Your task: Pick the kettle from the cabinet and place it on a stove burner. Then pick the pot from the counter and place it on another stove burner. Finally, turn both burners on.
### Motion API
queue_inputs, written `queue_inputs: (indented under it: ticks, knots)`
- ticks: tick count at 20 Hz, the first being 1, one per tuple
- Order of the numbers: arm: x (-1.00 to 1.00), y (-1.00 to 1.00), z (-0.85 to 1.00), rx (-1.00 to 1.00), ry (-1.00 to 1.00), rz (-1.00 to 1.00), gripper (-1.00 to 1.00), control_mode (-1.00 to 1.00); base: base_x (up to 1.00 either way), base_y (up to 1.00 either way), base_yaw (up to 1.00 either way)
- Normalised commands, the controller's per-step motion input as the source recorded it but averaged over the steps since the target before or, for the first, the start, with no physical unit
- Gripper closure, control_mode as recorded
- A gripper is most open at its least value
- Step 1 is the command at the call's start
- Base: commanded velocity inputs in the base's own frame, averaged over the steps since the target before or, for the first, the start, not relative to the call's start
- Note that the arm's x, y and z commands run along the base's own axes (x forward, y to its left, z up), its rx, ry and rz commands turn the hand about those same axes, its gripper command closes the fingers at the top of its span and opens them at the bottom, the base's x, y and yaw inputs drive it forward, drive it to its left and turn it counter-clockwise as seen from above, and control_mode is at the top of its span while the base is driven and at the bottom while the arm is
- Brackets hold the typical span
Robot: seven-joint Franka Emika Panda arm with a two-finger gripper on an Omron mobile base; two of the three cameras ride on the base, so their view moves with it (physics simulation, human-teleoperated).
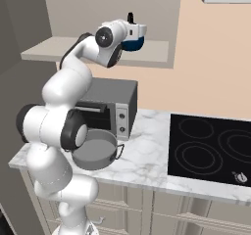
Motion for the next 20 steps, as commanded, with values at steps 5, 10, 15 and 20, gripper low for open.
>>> queue_inputs:
  ticks: [5, 10, 15, 20]
  knots:
    - [0.10, 0.00, -0.01, 0.00, 0.00, 0.00, 1.00, -1.00, 0.00, 0.00, 0.00]
    - [0.00, 0.00, 0.00, 0.00, 0.00, 0.00, 1.00, -1.00, 0.00, 0.00, 0.00]
    - [0.00, 0.00, 0.00, 0.00, 0.00, 0.00, 1.00, -1.00, 0.00, 0.00, 0.00]
    - [0.00, 0.00, 0.00, 0.00, 0.00, 0.00, 1.00, -1.00, 0.00, 0.00, 0.00]
